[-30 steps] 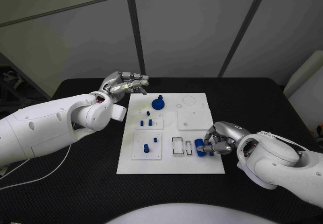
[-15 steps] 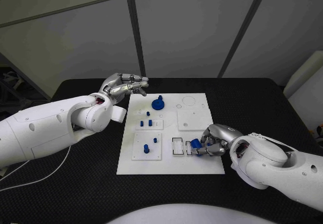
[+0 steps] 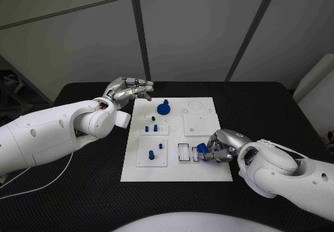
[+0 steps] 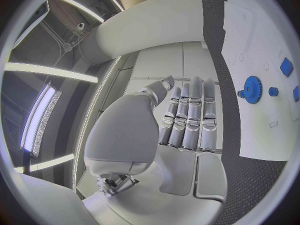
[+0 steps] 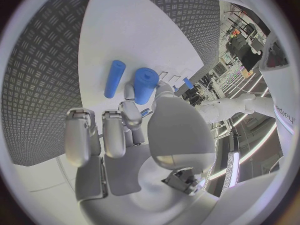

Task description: Assemble the parts on the task board

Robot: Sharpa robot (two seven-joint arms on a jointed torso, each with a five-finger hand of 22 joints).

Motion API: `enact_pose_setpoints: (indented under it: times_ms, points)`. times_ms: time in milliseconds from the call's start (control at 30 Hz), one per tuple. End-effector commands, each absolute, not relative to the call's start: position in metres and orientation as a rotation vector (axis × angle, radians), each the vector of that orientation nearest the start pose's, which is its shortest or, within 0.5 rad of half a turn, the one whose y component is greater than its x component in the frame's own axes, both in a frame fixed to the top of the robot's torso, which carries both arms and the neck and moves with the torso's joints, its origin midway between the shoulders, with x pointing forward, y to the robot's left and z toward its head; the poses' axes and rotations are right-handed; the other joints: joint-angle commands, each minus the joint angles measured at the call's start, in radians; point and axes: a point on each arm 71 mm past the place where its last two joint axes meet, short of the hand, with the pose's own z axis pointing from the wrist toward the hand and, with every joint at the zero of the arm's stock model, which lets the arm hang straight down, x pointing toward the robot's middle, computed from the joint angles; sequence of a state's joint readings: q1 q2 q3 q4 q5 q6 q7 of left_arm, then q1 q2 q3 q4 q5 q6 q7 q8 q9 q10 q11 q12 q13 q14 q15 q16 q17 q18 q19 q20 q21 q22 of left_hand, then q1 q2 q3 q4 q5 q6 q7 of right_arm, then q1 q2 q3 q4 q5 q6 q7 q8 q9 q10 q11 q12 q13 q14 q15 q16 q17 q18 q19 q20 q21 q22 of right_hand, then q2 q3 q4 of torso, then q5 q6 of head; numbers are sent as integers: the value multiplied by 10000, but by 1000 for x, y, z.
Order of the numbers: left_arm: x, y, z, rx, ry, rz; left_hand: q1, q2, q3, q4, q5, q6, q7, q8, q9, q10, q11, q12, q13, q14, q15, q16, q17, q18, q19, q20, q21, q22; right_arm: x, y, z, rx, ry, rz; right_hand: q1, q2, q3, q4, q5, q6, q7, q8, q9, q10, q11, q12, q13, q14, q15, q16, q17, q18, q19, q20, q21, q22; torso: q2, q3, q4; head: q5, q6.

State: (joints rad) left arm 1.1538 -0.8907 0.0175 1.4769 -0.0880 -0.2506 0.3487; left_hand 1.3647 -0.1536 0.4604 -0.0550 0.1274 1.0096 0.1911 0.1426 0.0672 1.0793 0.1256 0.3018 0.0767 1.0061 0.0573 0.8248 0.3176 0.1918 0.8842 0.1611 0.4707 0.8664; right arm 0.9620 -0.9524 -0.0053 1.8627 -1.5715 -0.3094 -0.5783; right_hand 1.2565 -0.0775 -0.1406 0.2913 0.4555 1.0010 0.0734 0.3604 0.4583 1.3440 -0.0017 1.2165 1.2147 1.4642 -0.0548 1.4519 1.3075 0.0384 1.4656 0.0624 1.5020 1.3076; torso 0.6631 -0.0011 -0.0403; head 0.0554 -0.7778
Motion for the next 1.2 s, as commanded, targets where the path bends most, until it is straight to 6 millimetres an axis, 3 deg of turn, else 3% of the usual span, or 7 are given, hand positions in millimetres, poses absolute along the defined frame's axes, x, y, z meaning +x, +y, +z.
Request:
enact_pose_setpoints:
  times_ms: [33,233,400,600,833,1200]
  points:
    - [495,244,-183,-10827,14407,-15073,-45,62,-71,-1,57,-38,57,-20,-5,-78,14,68,-11,15,36,-31,-10,-120,-16,50,-59,-11,378,-182,-244,854,18952,4706,92,124,-20,-45,190,17,2,97,155,94,16,46,56,671,-84,55,484,-150,374,-97,68,1857,-11,-1,-15,-6,22]
    - [495,244,-184,-10853,14425,-15056,-55,75,-77,9,61,-44,58,-18,-5,-88,16,74,-11,16,38,-36,-16,-119,-16,53,-71,-21,371,-184,-236,1671,18664,5254,241,215,-57,-33,695,-33,-25,180,354,125,-10,32,111,684,-106,93,551,-166,420,-121,109,1911,-15,-10,10,-28,68]
    - [495,244,-185,-10860,14435,-15059,-55,75,-77,9,61,-44,58,-18,-5,-88,16,74,-11,16,38,-36,-16,-119,-16,53,-71,-21,367,-182,-231,1961,18510,5604,210,251,-86,-11,789,-34,-28,200,407,142,-14,35,134,689,-110,110,582,-172,439,-125,126,1934,-7,-17,29,-31,92]
    - [495,245,-185,-10863,14435,-15056,-55,75,-77,9,61,-44,58,-18,-5,-88,16,74,-11,16,38,-36,-16,-119,-16,53,-71,-21,365,-173,-229,1985,18434,5961,159,282,-113,0,824,-29,-33,215,443,160,-17,45,156,691,-112,115,590,-176,449,-128,135,1946,11,-9,-7,8,113]
    - [494,244,-185,-10856,14443,-15077,-55,75,-77,9,61,-44,58,-18,-5,-88,16,74,-11,16,38,-36,-16,-119,-16,53,-71,-21,367,-159,-232,1804,18748,6299,-130,322,-272,12,781,-48,-34,233,550,173,-17,14,171,688,-112,111,582,-175,447,-130,134,1948,18,-20,14,-4,108]
    - [494,244,-185,-10859,14453,-15080,-47,90,-74,7,64,-46,58,-15,-4,-93,14,80,-11,17,36,-39,-21,-116,-14,54,-79,-27,372,-138,-240,1434,19311,6497,-731,528,-547,14,379,-3,-83,305,792,233,-48,7,258,688,-133,114,591,-176,449,-145,135,1956,18,-21,25,3,83]
